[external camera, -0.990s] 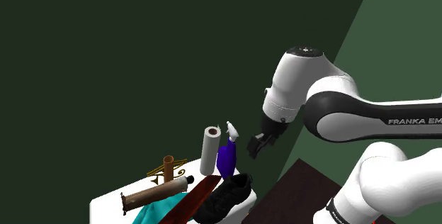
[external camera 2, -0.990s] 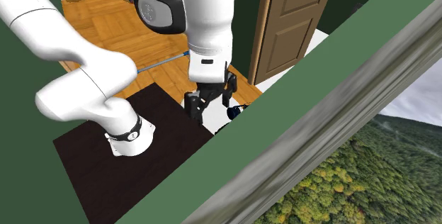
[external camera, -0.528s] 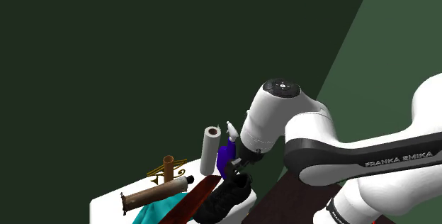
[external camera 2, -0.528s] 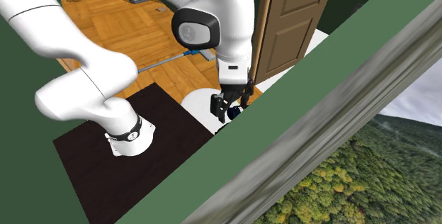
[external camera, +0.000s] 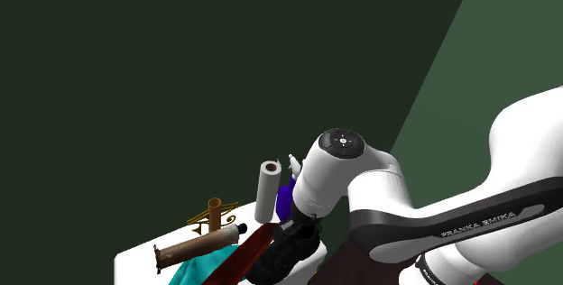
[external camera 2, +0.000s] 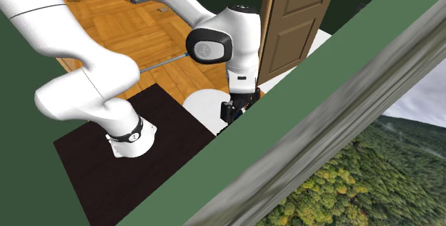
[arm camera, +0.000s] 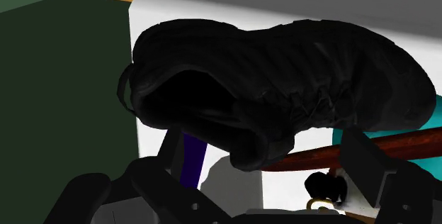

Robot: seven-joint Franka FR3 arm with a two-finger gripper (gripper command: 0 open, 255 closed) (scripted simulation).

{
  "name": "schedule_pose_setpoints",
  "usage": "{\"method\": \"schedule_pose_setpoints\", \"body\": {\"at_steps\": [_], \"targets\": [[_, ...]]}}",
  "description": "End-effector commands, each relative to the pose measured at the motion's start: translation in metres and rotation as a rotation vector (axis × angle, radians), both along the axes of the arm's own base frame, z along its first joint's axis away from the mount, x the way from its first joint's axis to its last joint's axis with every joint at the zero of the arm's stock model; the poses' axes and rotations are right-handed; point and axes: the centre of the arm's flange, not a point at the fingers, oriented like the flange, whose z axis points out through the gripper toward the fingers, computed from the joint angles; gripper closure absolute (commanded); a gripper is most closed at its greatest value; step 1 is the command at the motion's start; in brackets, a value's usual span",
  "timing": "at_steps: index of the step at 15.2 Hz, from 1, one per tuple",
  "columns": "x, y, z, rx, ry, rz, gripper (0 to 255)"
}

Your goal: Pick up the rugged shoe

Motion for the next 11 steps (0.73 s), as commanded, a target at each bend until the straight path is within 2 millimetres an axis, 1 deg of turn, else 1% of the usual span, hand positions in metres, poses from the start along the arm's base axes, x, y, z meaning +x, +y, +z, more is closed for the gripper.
{"method": "schedule_pose_setpoints", "body": {"at_steps": [1, 3, 4, 11], "targets": [[-0.0006, 0.0012, -0.0137, 0.001, -0.001, 0.000, 0], [-0.0006, 0.0012, -0.0137, 0.001, -0.001, 0.000, 0], [-0.0003, 0.0017, -0.0142, 0.001, -0.001, 0.000, 255], [-0.0005, 0.0019, -0.0147, 0.001, -0.001, 0.000, 255]]}}
